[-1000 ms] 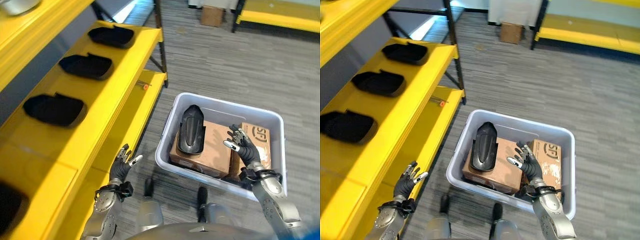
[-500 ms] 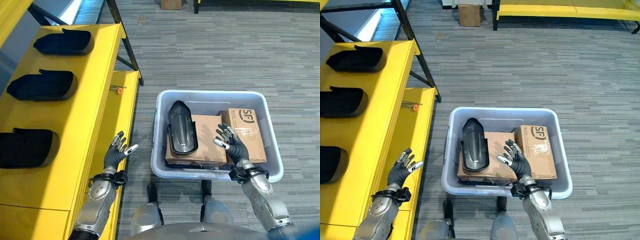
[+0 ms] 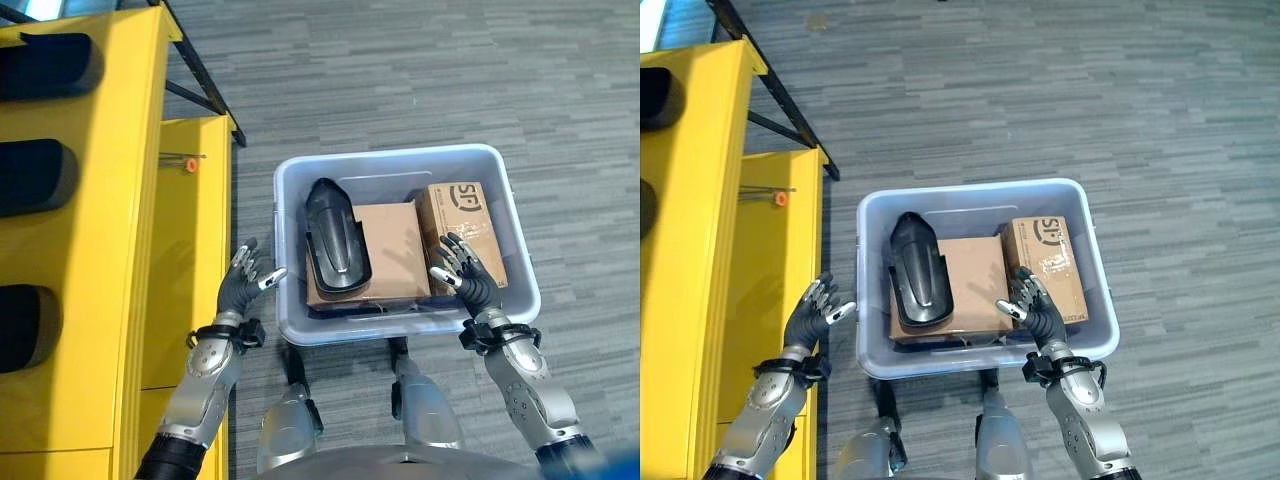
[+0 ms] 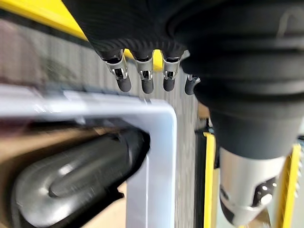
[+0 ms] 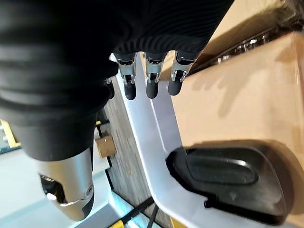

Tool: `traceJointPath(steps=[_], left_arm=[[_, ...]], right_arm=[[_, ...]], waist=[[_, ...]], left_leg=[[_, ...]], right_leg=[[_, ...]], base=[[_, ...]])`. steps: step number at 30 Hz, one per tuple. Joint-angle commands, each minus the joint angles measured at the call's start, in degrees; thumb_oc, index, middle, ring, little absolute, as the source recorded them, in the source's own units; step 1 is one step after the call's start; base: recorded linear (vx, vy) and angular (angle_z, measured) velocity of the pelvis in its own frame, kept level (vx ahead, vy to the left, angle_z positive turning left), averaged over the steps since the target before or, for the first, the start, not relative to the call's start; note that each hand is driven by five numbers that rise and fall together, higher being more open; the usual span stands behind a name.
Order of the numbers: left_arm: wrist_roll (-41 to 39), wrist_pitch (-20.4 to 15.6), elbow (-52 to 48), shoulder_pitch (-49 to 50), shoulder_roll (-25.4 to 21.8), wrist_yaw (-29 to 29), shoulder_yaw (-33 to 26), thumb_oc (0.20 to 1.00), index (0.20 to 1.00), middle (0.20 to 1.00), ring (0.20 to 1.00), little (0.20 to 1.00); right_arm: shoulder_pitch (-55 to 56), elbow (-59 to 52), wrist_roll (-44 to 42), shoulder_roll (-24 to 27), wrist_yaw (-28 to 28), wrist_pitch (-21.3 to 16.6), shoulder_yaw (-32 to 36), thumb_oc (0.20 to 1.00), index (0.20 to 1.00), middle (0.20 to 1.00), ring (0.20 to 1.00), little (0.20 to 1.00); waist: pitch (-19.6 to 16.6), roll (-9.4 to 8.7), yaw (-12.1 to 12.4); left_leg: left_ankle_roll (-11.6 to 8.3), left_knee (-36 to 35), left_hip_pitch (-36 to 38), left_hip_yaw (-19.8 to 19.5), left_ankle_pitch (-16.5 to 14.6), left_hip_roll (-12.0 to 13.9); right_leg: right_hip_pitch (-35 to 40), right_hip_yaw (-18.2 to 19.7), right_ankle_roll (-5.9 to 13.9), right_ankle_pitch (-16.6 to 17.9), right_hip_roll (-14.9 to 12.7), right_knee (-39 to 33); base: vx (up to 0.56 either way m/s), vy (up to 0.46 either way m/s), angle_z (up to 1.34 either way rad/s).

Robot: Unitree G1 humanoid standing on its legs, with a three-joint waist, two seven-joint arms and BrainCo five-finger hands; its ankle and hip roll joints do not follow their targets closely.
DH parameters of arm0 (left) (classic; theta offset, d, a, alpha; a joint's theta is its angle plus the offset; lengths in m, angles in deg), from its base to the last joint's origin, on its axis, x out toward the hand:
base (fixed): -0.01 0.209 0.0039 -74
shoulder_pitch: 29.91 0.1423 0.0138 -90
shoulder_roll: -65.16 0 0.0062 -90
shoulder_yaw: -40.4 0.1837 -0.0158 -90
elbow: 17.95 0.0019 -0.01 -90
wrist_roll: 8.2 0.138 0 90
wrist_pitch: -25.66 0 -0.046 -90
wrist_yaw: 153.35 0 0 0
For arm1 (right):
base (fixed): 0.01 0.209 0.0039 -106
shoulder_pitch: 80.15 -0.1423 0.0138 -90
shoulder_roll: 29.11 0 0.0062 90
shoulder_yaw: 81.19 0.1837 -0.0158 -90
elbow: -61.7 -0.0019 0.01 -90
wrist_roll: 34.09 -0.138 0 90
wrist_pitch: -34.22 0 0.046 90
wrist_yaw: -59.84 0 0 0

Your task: Move parts from the plastic box to the shelf.

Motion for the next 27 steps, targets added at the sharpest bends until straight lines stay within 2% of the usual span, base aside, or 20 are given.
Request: traceJointPath(steps=[1,14,27], left_arm=[[1.51,-3.71,-3.11,-1.13,-1.48,1.89,-0.52,1.000,1.000,1.000,1.000,1.000],[2.23,-6.00,-2.12,-9.03,1.00,7.83,1.38,1.000,1.000,1.000,1.000,1.000],[5.37,-7.54,1.96,-13.42,3.71,16.93,0.69,1.000,1.000,1.000,1.000,1.000]], right_arm=[[-0.09,-6.82,-2.62,0.73,-0.55,-4.12,0.17,1.000,1.000,1.000,1.000,1.000],[1.77,-9.19,-3.63,0.84,-1.93,-6.25,-1.12,1.000,1.000,1.000,1.000,1.000],[2.47,-10.37,-5.27,1.27,-3.65,-8.04,-3.69,1.000,1.000,1.000,1.000,1.000]], waist=[[-0.69,-1.41,-0.39],[1.41,-2.14,-3.32],[3.17,-3.35,-4.20]], left_leg=[[-2.38,5.11,-1.86,-0.86,0.22,5.51],[-3.22,3.42,-1.98,0.58,0.20,5.77],[-3.94,1.96,-2.65,1.28,2.15,6.41]], right_leg=[[-2.38,-2.50,4.17,-4.10,-4.39,5.26],[-5.93,-0.02,4.30,-4.40,-3.31,6.03],[-7.83,0.33,3.91,-3.98,-2.31,6.27]], base=[[-0.01,-0.046,-0.17],[0.01,-0.016,-0.11],[0.00,-0.013,-0.02]])
